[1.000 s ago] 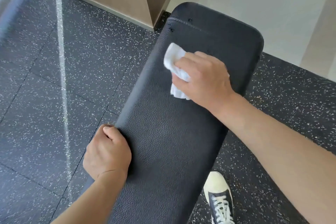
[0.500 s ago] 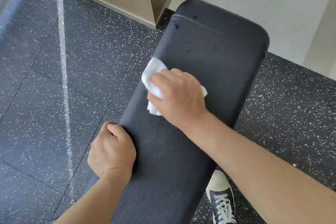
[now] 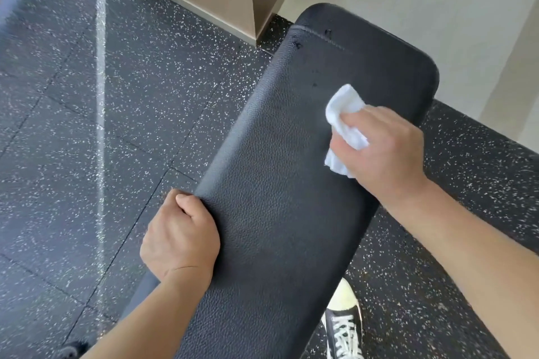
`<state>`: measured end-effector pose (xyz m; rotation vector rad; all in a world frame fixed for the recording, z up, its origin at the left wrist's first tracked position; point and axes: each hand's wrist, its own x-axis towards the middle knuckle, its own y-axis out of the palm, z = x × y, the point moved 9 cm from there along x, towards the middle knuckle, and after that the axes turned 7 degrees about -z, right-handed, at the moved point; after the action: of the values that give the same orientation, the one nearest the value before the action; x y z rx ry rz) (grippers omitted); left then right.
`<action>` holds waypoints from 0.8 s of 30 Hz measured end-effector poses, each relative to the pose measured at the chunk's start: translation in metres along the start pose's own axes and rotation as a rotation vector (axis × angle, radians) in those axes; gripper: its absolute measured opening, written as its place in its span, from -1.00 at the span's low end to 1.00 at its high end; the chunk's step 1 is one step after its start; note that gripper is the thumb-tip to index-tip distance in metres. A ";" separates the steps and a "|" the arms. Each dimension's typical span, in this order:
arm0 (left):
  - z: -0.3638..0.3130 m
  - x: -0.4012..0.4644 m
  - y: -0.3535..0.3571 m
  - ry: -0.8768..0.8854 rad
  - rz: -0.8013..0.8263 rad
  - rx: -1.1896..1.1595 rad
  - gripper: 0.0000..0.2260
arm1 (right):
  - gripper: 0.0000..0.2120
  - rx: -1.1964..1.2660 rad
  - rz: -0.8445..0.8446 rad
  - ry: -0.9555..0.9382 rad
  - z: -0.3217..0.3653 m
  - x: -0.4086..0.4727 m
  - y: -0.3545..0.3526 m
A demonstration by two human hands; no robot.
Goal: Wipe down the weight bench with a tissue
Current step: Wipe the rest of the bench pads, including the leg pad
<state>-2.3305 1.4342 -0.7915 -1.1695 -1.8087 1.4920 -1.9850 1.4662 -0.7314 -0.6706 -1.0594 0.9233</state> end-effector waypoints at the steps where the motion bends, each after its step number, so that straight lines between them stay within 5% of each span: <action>1: 0.000 0.000 0.000 0.000 0.001 -0.002 -0.63 | -0.85 -0.001 0.005 0.046 0.011 0.009 0.010; 11: 0.001 0.002 0.002 -0.007 0.009 0.036 -0.67 | -0.86 0.141 0.217 -0.162 0.177 -0.003 0.079; 18: 0.001 0.001 0.002 0.011 0.004 0.017 -0.62 | -0.91 0.163 0.174 -0.457 0.073 -0.050 0.008; 24: 0.002 0.001 0.003 0.002 0.012 0.012 -0.65 | -0.84 -0.023 0.062 0.013 -0.029 0.017 0.000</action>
<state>-2.3315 1.4344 -0.7947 -1.1778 -1.7919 1.5058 -1.9547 1.4801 -0.7352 -0.7310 -1.0438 0.9600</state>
